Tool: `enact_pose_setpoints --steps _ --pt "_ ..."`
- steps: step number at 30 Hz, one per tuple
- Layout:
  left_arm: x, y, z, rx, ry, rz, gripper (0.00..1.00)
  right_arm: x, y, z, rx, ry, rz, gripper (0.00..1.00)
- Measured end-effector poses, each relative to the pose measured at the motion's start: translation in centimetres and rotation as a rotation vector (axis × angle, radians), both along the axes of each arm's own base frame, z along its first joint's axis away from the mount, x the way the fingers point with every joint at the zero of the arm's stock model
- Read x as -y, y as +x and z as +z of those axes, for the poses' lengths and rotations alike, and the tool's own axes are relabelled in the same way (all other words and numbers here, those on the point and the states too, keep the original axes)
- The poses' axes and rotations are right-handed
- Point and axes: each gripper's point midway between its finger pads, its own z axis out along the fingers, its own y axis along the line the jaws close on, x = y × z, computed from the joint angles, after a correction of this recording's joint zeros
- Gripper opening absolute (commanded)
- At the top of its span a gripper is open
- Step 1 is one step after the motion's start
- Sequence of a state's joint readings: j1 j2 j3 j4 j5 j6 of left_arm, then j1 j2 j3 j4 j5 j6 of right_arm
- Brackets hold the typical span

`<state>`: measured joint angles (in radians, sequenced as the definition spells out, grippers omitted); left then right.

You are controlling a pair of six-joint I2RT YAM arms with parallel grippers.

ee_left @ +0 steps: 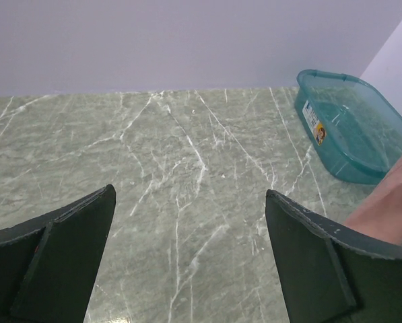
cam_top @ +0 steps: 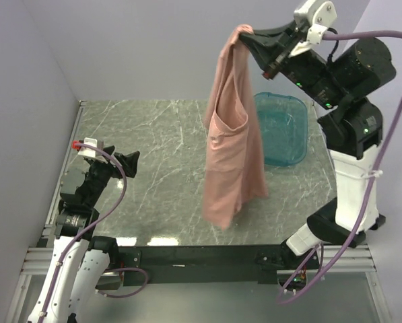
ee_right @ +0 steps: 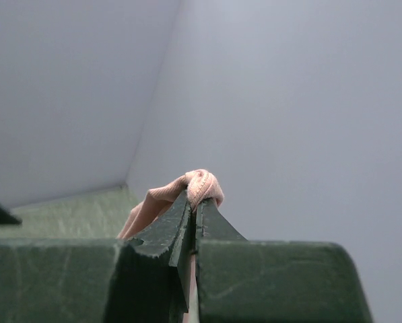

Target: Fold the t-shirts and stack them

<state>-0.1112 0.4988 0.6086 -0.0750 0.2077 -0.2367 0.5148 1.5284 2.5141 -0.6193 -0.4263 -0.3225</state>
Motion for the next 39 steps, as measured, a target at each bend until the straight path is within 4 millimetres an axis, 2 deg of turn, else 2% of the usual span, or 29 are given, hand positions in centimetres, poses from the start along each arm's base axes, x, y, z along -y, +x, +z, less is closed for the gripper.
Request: enact_pose_setpoints --steps 4,6,9,12,16,18,20,21,22,23,24,27,28,30,33,36,39 --pt "-0.1 -0.1 0.1 0.008 0.007 0.003 0.98 -2.0 -0.8 3.4 0.085 0.104 0.014 0.0" --pt "-0.1 -0.3 0.3 0.018 0.007 0.004 0.99 -2.1 -1.3 4.9 0.122 0.155 0.007 0.0" --pt "-0.1 -0.4 0.5 0.029 0.007 0.004 0.99 -1.6 -1.5 6.1 0.151 0.197 -0.021 0.0" --pt "-0.2 -0.5 0.6 0.033 0.007 0.004 0.99 -1.5 -0.7 5.8 0.138 0.202 -0.054 0.0" --pt "-0.2 -0.5 0.7 0.035 0.009 0.003 0.99 -2.8 1.4 3.2 0.078 0.145 -0.076 0.0" --pt "-0.2 -0.6 0.7 0.041 0.009 0.003 0.99 -4.0 3.1 0.4 0.023 0.087 -0.087 0.0" --pt "-0.2 -0.8 0.8 0.046 0.009 0.003 0.99 -5.2 4.9 -3.3 -0.045 0.012 -0.101 0.0" --pt "-0.2 -0.8 0.9 0.049 0.008 0.003 0.99 -5.8 5.8 -5.6 -0.087 -0.033 -0.11 0.04" --pt "-0.2 -0.8 0.9 0.05 0.008 0.003 0.99 -6.4 7.0 -8.2 -0.129 -0.08 -0.125 0.24" --pt "-0.2 -0.9 0.9 0.05 0.008 0.003 0.99 -6.8 7.9 -11.0 -0.175 -0.126 -0.139 0.35" --pt "-0.2 -0.9 0.9 0.051 0.008 0.002 0.99 -7.1 8.8 -13.9 -0.216 -0.182 -0.156 0.57" --pt "-0.1 -0.9 0.9 0.05 0.008 0.0 0.99 -6.8 11.2 -23.2 -0.36 -0.345 -0.206 0.82" --pt "-0.1 -0.9 0.9 0.05 0.008 -0.001 0.99 -6.1 11.8 -26.2 -0.415 -0.389 -0.223 0.86" --pt "-0.1 -0.9 0.8 0.05 0.009 -0.004 0.99 -3.2 13.3 -31.3 -0.529 -0.447 -0.273 0.91" --pt "0.0 -1.0 0.8 0.051 0.009 -0.009 0.99 2.6 15.2 -36.3 -0.681 -0.458 -0.379 0.95" --pt "0.1 -1.0 0.7 0.049 0.009 -0.018 0.99 7.5 16.1 -38.9 -0.803 -0.42 -0.497 0.96" --pt "0.3 -1.0 0.7 0.048 0.01 -0.027 0.99 8.9 17.0 -40.3 -0.895 -0.337 -0.589 0.96"
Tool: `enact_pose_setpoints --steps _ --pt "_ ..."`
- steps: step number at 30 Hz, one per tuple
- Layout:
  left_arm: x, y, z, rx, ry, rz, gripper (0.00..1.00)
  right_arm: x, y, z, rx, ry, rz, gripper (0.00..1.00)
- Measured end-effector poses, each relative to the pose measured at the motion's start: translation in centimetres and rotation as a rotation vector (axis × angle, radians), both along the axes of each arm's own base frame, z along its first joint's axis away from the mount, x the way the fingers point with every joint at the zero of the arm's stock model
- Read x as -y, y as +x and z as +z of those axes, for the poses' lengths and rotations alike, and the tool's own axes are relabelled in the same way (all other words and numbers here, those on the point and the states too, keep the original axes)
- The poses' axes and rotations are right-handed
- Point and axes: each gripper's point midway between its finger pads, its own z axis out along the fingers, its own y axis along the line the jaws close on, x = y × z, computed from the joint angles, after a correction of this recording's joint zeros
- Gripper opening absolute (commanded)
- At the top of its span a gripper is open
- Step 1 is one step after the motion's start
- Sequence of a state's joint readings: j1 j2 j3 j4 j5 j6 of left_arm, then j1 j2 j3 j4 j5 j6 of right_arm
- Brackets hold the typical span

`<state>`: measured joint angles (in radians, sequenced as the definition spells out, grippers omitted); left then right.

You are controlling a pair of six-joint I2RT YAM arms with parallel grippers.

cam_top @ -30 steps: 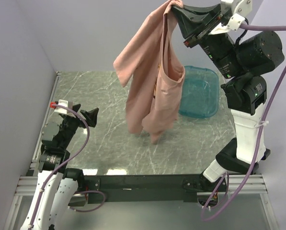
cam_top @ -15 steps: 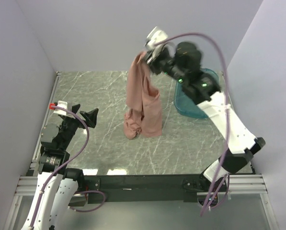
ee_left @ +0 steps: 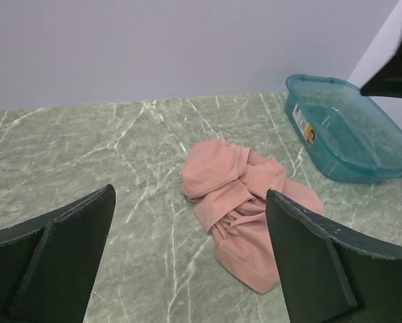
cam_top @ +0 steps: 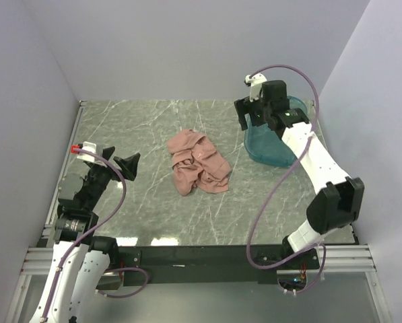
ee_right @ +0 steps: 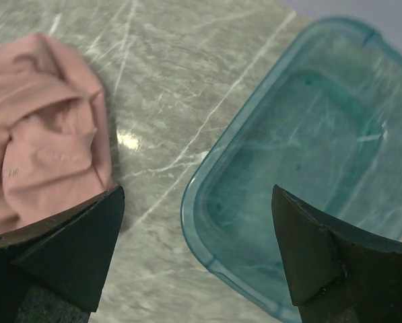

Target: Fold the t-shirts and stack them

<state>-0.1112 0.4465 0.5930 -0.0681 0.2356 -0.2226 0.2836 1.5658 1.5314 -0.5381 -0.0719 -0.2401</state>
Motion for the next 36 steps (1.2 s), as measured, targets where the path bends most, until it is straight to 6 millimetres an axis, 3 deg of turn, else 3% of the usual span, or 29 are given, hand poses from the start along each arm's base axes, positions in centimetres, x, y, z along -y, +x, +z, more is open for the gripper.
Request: enact_pose_setpoints --steps 3,10,15,17,20,21,25,30,36 --pt "0.1 0.2 -0.3 -0.012 0.002 -0.003 0.99 0.2 2.1 -2.4 -0.05 0.053 -0.129 0.96" --pt "0.2 0.9 -1.2 -0.049 0.006 -0.004 0.99 1.9 8.8 -11.6 -0.199 0.073 -0.422 0.89" --pt "0.2 1.0 -1.3 -0.053 0.007 -0.005 0.99 3.9 9.7 -16.2 -0.279 0.048 -0.513 0.73" --pt "0.2 1.0 -1.4 -0.055 0.007 -0.007 0.99 4.2 10.1 -17.0 -0.292 0.048 -0.527 0.67" --pt "0.3 1.1 -1.4 -0.057 0.007 -0.008 0.99 4.3 10.4 -17.6 -0.304 0.046 -0.532 0.53" --pt "0.3 1.1 -1.4 -0.058 0.007 -0.009 0.99 4.3 10.4 -17.9 -0.308 0.043 -0.533 0.44" --pt "0.3 1.1 -1.4 -0.057 0.007 -0.011 0.99 4.6 10.2 -18.7 -0.32 0.011 -0.534 0.29" --pt "0.3 1.0 -1.4 -0.058 0.007 -0.013 0.99 5.6 9.7 -18.9 -0.31 -0.046 -0.543 0.22" --pt "0.5 1.0 -1.4 -0.057 0.008 -0.023 1.0 7.5 8.0 -18.7 -0.305 -0.133 -0.493 0.2"
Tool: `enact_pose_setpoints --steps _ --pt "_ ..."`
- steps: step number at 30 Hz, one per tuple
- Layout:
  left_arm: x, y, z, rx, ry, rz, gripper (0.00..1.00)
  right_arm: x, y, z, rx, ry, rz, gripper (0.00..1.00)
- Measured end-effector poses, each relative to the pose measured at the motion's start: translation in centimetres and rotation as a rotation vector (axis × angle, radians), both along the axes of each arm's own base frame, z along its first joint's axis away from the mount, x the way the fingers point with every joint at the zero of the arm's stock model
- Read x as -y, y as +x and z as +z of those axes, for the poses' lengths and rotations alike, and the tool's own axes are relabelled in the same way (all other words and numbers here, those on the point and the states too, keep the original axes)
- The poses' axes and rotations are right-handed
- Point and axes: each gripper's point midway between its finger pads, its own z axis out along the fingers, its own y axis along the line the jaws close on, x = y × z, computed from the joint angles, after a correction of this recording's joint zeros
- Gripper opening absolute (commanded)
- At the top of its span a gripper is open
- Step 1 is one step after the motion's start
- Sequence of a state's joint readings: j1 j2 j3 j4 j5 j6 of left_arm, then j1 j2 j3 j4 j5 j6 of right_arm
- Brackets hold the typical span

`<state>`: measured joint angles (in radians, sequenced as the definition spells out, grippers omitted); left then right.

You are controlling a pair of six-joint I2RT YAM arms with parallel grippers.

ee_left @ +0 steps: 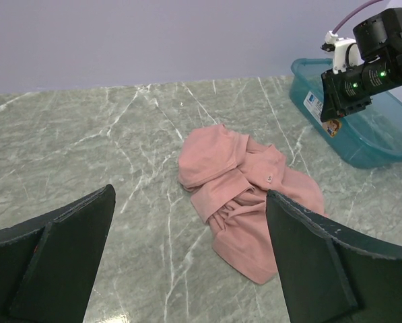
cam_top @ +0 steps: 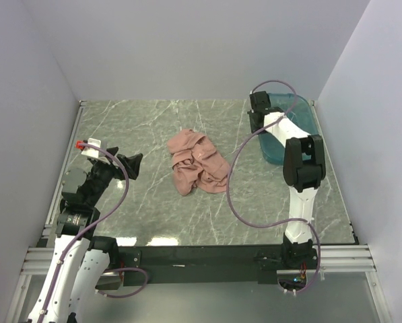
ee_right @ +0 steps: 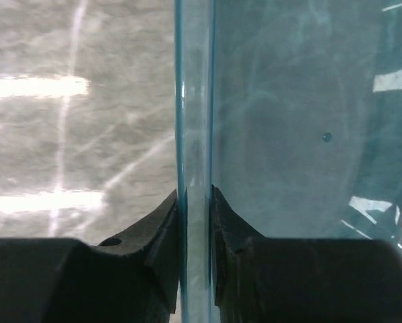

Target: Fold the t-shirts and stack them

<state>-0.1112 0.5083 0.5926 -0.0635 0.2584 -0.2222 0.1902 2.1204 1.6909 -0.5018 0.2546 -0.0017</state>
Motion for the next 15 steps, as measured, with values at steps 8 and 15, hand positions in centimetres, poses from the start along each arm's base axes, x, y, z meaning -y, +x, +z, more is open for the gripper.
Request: enact_pose_setpoints --steps 8,15 --pt "0.1 0.0 0.0 -0.001 0.0 -0.008 0.99 5.9 0.8 0.5 0.011 -0.059 -0.026 0.21" --pt "0.4 0.2 -0.5 -0.019 0.002 -0.021 0.99 8.7 1.2 1.0 0.0 -0.07 0.033 0.56"
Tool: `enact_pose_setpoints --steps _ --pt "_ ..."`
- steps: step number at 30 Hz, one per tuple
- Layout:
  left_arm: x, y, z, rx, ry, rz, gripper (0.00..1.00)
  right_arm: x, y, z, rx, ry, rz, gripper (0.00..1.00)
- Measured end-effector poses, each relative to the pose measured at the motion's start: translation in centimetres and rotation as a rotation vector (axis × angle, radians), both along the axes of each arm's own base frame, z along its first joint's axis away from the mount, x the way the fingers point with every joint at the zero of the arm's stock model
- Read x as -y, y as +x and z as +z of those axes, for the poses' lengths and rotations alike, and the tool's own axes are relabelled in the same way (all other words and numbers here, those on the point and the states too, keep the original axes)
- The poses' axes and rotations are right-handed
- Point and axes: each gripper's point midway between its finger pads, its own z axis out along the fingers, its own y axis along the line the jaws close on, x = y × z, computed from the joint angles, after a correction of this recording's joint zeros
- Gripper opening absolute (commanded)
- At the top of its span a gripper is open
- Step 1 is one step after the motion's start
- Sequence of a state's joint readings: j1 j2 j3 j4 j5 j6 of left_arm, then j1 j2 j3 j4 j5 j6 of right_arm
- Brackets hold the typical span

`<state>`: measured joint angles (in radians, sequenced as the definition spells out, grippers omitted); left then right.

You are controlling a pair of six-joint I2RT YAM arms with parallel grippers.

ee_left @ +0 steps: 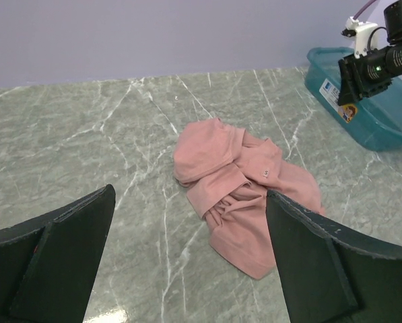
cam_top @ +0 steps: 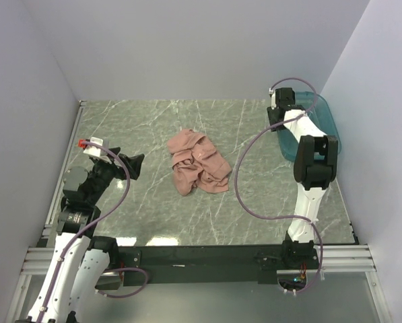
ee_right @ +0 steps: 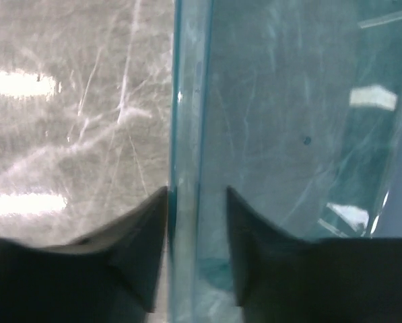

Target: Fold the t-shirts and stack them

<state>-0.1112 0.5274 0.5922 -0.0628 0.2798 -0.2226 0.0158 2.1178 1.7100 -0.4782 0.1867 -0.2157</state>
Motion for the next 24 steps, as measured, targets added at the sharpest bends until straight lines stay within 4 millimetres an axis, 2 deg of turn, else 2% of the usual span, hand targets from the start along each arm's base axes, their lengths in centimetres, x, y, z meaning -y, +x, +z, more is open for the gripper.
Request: enact_pose_setpoints --steps 2,6,8,10,12,14,15,17,18,20,21,23,24 --pt "0.2 0.1 -0.2 -0.005 0.001 -0.012 0.99 -0.3 0.0 0.0 -0.008 0.004 0.05 0.73" --pt "0.6 0.2 -0.8 -0.021 0.002 -0.037 0.99 -1.3 -0.8 1.5 0.0 0.015 0.147 0.81" --pt "0.9 0.3 -1.1 -0.028 0.002 -0.052 0.99 -1.9 -1.3 3.8 0.03 0.012 0.194 0.83" --pt "1.2 0.3 -1.3 -0.035 0.002 -0.068 0.99 -2.8 -1.5 6.9 0.09 0.009 0.246 0.83" --pt "1.4 0.4 -1.3 -0.038 0.001 -0.083 0.99 -4.6 -2.0 10.7 0.163 0.011 0.328 0.83" --pt "1.6 0.4 -1.4 -0.039 0.0 -0.091 0.99 -7.8 -3.2 14.2 0.226 0.015 0.469 0.82" --pt "1.6 0.4 -1.4 -0.039 0.0 -0.094 0.99 -10.2 -4.2 15.6 0.25 0.027 0.576 0.82" --pt "1.7 0.4 -1.4 -0.041 0.0 -0.098 0.99 -15.1 -6.9 16.9 0.262 0.039 0.811 0.82" --pt "1.7 0.4 -1.4 -0.041 0.0 -0.098 0.99 -18.5 -9.0 17.0 0.267 0.047 0.967 0.82" --pt "1.7 0.4 -1.5 -0.045 0.0 -0.098 0.99 -23.4 -12.7 15.9 0.246 0.07 1.187 0.82" --pt "1.7 0.4 -1.5 -0.045 0.0 -0.098 0.99 -26.3 -15.1 14.7 0.221 0.082 1.308 0.82" --pt "1.7 0.5 -1.7 -0.05 0.001 -0.098 0.99 -30.2 -18.3 12.7 0.167 0.096 1.449 0.79" --pt "1.7 0.5 -1.7 -0.051 0.001 -0.098 1.0 -31.8 -19.3 11.5 0.136 0.091 1.492 0.78"
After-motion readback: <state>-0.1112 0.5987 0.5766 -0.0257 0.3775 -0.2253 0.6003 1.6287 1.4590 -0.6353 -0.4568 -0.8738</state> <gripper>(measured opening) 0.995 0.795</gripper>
